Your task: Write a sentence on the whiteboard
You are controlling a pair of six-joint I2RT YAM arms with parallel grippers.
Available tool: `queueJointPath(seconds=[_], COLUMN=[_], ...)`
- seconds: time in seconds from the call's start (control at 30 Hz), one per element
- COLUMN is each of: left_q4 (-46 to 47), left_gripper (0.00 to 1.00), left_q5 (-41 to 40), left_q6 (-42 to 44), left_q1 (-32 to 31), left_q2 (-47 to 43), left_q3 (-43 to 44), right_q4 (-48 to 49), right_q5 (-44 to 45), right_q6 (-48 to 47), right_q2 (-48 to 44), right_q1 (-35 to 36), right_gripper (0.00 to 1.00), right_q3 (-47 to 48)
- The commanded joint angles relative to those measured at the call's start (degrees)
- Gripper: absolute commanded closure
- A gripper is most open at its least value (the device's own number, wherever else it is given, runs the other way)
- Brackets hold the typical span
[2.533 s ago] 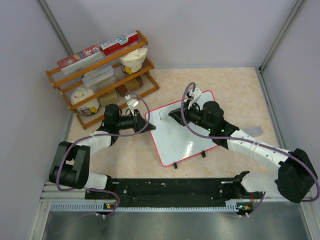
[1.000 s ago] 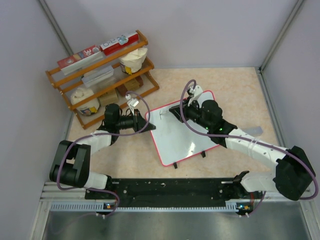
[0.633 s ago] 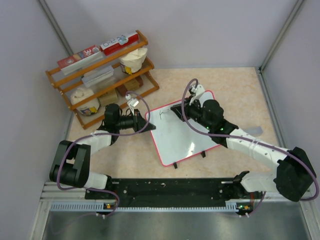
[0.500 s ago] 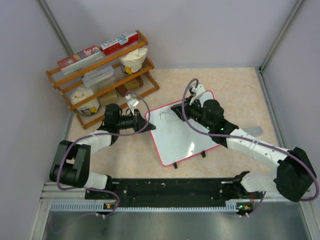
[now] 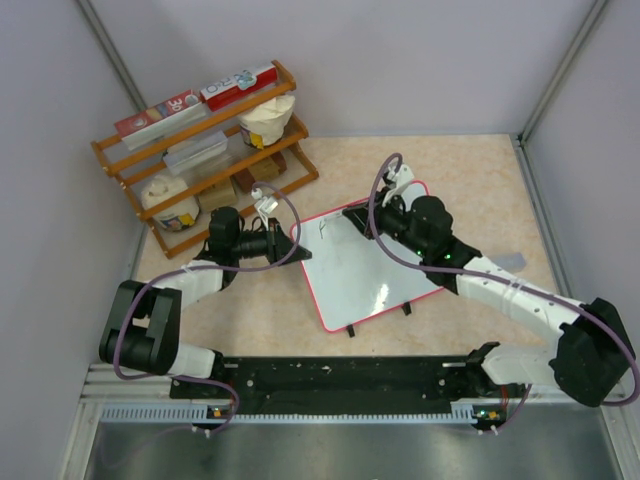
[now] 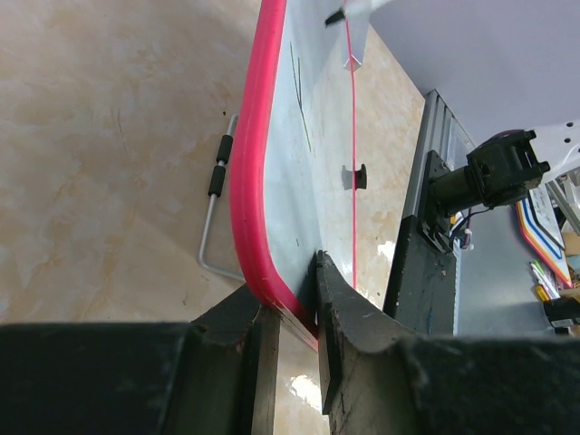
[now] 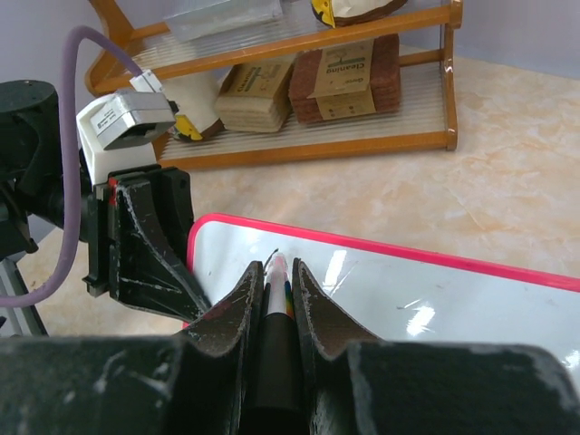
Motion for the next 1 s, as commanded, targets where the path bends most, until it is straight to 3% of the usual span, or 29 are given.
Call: queueJointPath(seconds=[0.0, 0.97], left_q4=[-0.44, -1.4], left_gripper=[1.0, 1.0], left_q5=[-1.23, -1.58], left_q6=[5.84, 6.37], left_q1=[-0.67, -0.76], left_q2=[1.21, 0.77], left_q3=[0.93, 1.02], right_q4=[2.72, 0.88], right_q5=[0.04, -0.66], right_q6=[0.91, 2.14], right_q2=[0.12, 2.75], right_q1=[-1.09, -2.06], right_gripper=[1.0, 1.0], right_q3=[4.21, 0.26])
